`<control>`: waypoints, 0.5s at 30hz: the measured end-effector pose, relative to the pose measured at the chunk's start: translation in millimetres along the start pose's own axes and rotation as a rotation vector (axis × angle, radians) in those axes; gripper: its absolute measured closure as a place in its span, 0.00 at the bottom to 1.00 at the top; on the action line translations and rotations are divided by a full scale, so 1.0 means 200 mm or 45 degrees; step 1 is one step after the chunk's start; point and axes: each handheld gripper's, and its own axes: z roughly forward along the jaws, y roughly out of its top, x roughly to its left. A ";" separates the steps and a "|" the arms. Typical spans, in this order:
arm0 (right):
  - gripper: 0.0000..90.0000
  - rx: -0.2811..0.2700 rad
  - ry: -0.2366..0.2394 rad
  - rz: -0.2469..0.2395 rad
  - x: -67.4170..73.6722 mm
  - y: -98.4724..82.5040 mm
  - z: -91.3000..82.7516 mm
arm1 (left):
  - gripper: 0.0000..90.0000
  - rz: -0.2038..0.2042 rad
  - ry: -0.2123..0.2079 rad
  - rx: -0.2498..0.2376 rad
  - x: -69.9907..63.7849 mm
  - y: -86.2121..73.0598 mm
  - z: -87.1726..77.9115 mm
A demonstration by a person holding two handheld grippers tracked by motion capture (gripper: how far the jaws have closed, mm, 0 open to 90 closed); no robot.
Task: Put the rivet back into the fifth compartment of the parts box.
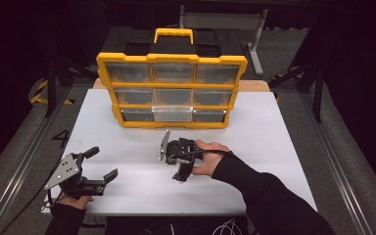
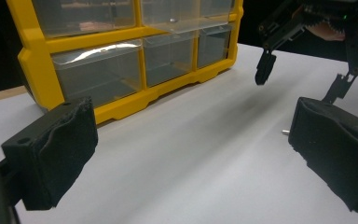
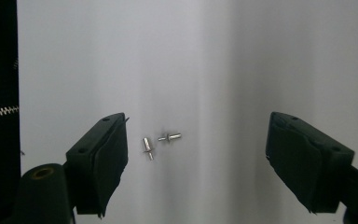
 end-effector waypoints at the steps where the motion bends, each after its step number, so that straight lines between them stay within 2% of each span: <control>1: 0.24 0.011 0.000 -0.002 0.00 0.00 0.02 | 0.02 0.001 0.000 0.001 0.00 0.00 0.00; 8: 0.27 0.045 0.017 -0.003 0.01 -0.01 0.09 | 0.02 0.001 0.000 0.002 0.00 0.00 0.00; 15: 0.39 0.084 0.025 -0.013 0.02 -0.01 0.15 | 0.02 0.001 -0.005 0.005 0.00 0.00 0.00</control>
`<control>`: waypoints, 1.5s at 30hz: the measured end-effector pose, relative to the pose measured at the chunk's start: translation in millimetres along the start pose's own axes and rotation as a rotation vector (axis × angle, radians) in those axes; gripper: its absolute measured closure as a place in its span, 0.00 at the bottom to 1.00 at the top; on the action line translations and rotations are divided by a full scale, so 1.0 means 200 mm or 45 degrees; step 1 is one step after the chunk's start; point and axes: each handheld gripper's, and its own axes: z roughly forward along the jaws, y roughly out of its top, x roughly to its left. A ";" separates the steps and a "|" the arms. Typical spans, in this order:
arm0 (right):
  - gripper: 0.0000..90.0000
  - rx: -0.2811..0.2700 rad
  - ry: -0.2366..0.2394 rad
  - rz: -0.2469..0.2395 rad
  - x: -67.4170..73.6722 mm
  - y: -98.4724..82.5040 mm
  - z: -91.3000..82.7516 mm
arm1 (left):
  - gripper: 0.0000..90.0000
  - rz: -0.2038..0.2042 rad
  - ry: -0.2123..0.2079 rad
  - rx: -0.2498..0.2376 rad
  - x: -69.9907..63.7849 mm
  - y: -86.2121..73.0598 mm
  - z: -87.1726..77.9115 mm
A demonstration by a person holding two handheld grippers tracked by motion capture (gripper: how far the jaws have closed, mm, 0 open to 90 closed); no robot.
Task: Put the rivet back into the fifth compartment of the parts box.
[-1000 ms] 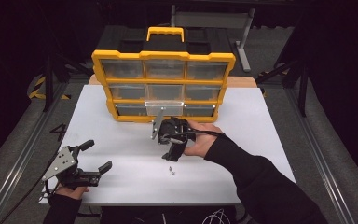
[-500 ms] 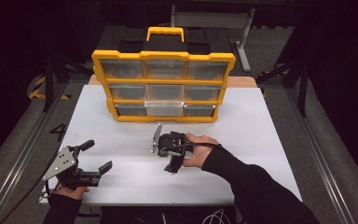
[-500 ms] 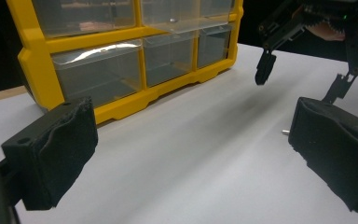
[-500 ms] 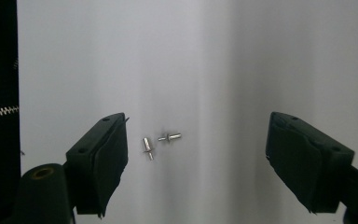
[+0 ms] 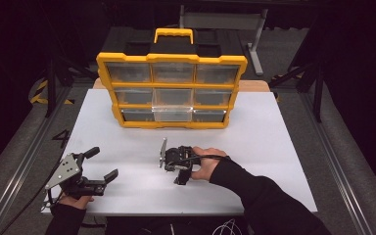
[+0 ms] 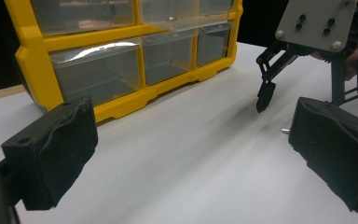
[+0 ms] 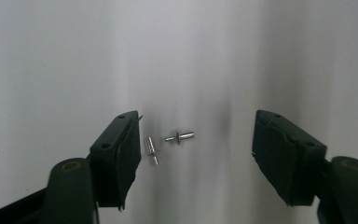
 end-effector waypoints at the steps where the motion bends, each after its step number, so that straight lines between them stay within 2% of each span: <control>1: 0.41 0.003 0.001 -0.005 0.00 0.00 0.01 | 0.02 0.000 0.000 0.000 0.00 0.00 0.00; 12: 0.58 0.006 0.038 -0.012 -0.01 0.00 0.04 | 0.02 -0.001 0.001 0.001 0.00 0.00 0.00; 15: 0.58 0.003 0.058 -0.006 -0.01 0.00 0.04 | 0.02 0.000 0.000 0.000 0.00 0.00 0.00; 23: 0.60 -0.012 0.063 0.008 -0.01 -0.02 0.03 | 0.02 -0.002 0.001 0.001 0.00 0.00 0.00; 26: 0.66 0.008 0.077 -0.008 0.00 -0.01 0.05 | 0.02 0.001 0.000 0.005 0.00 0.00 0.00; 27: 0.73 0.006 0.086 -0.020 0.01 -0.01 0.04 | 0.02 -0.003 0.001 0.001 0.00 0.00 0.00; 30: 0.82 0.006 0.095 -0.034 0.02 -0.01 0.04 | 0.02 -0.001 0.002 0.001 0.00 0.00 0.00; 36: 0.84 0.006 0.095 -0.037 0.03 -0.01 0.04 | 0.02 0.000 0.001 0.001 0.00 0.00 0.00; 38: 0.89 -0.010 0.102 -0.037 0.03 -0.01 0.04 | 0.02 0.000 0.001 0.001 0.00 0.00 0.00; 45: 0.96 -0.049 0.112 -0.041 0.02 -0.02 -0.01 | 0.02 0.001 0.000 0.004 0.00 0.00 0.00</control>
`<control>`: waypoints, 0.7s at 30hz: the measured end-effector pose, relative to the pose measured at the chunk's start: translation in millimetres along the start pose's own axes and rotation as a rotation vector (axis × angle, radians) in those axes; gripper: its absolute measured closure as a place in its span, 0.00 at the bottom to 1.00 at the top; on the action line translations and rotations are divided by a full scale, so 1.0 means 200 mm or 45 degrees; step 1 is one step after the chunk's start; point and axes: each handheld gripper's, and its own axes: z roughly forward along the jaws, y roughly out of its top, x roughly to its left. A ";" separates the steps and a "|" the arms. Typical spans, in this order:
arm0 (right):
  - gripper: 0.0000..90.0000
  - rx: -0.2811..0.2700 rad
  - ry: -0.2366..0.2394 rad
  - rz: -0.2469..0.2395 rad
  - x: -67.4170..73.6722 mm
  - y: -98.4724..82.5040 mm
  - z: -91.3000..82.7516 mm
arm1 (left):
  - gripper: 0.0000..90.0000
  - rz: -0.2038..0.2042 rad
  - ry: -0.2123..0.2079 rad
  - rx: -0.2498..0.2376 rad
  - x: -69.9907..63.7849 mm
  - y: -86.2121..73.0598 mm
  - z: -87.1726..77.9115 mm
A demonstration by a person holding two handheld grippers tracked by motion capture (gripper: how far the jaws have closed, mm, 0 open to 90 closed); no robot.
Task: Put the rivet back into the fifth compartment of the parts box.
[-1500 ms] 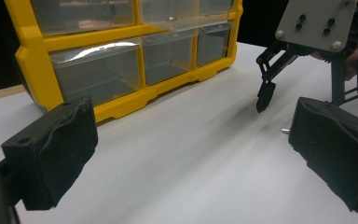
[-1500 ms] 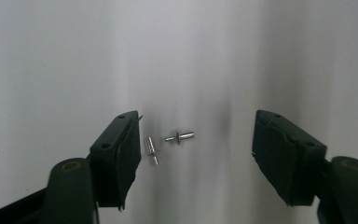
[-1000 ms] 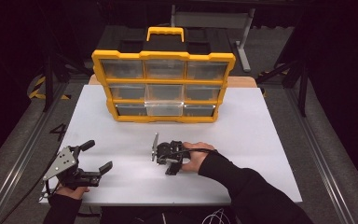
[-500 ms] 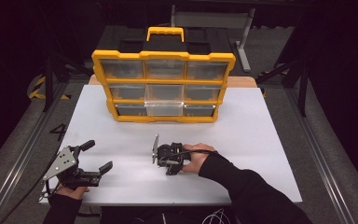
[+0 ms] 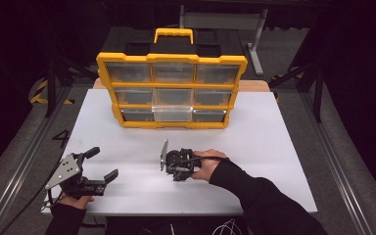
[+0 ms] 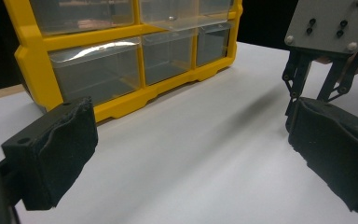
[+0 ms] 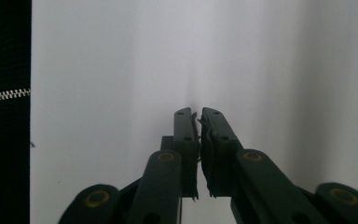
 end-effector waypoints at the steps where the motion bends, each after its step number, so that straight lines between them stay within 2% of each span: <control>1: 0.96 -0.005 0.001 0.007 0.00 0.00 -0.01 | 0.02 0.000 0.000 0.000 0.00 0.00 0.00; 3: 0.95 -0.027 0.001 0.004 0.00 0.00 -0.03 | 0.02 0.001 -0.002 0.001 0.00 0.00 0.00; 7: 0.81 -0.012 0.008 0.011 0.00 0.00 -0.01 | 0.02 0.000 -0.002 0.001 0.00 0.00 0.00; 11: 0.83 0.030 0.018 0.009 0.00 0.01 0.03 | 0.02 0.000 -0.001 0.002 0.00 0.00 0.00; 14: 0.91 0.060 0.019 0.000 -0.01 0.01 0.05 | 0.02 0.002 -0.002 0.001 0.00 0.00 0.00; 21: 0.92 0.063 0.006 -0.004 0.00 0.02 0.05 | 0.02 -0.001 -0.001 -0.003 0.00 0.00 0.00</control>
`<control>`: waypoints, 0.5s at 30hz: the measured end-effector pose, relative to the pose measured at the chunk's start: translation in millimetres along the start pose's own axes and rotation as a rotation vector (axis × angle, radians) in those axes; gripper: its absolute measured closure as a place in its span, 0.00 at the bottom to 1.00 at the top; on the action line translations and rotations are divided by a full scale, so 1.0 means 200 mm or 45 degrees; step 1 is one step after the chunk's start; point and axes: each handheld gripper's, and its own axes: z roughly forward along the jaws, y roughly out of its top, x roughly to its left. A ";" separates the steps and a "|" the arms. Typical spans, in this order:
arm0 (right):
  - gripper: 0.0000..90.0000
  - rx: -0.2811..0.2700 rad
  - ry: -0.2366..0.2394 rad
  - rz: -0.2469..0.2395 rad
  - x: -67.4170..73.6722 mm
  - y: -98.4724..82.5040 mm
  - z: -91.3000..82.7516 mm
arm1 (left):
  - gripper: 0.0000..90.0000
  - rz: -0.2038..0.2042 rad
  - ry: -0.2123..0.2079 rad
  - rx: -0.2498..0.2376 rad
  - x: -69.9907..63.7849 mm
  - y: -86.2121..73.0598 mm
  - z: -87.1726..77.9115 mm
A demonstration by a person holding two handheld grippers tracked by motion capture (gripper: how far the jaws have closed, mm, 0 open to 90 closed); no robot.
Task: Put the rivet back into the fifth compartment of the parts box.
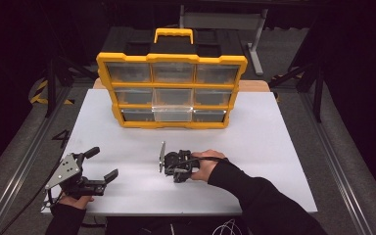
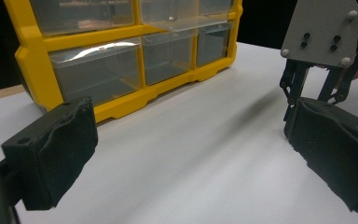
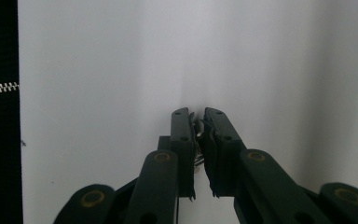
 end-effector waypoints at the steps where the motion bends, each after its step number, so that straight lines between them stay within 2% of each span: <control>1: 0.92 -0.002 -0.001 -0.006 0.00 0.00 -0.01 | 0.02 0.001 -0.001 0.004 0.00 0.00 0.00; 10: 0.92 -0.089 -0.009 -0.008 0.01 0.01 -0.17 | 0.02 -0.001 0.000 0.002 0.00 0.00 0.00; 15: 0.92 -0.102 -0.027 -0.021 0.01 0.02 -0.25 | 0.02 0.000 0.000 0.002 0.00 0.00 0.00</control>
